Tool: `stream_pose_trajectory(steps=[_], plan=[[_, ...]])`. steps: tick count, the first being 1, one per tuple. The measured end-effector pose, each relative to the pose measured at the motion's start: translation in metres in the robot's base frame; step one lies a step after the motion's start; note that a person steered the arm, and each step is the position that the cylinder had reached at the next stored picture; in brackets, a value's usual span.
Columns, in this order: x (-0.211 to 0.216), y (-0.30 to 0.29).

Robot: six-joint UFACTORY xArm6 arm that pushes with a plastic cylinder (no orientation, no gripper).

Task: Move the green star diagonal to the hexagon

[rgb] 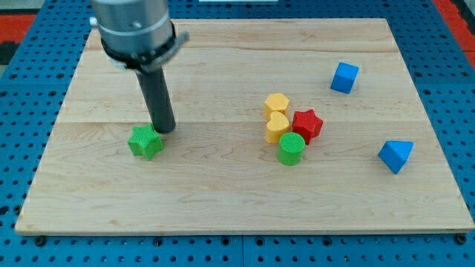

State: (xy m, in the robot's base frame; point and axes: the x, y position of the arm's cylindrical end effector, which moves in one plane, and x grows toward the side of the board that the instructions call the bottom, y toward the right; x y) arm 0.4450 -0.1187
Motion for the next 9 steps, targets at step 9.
stream_pose_trajectory(steps=[9], plan=[[-0.060, -0.031]])
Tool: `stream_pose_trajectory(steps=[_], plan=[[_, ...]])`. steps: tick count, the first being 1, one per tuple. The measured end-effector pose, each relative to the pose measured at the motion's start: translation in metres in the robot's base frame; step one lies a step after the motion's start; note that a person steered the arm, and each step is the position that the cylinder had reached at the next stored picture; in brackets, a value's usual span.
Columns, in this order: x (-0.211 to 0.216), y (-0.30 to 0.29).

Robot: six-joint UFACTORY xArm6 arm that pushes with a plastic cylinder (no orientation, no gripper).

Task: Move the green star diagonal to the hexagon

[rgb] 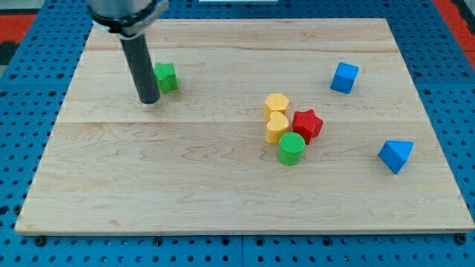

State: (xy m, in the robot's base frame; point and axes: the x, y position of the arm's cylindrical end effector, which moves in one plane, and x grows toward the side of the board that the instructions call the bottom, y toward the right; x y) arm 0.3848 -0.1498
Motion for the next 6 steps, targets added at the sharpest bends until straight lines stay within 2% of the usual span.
stream_pose_trajectory(steps=[1, 2, 3, 4, 5, 6], plan=[[-0.045, 0.033], [-0.066, 0.103], [-0.101, 0.126], [-0.061, 0.131], [-0.063, 0.054], [-0.103, 0.059]])
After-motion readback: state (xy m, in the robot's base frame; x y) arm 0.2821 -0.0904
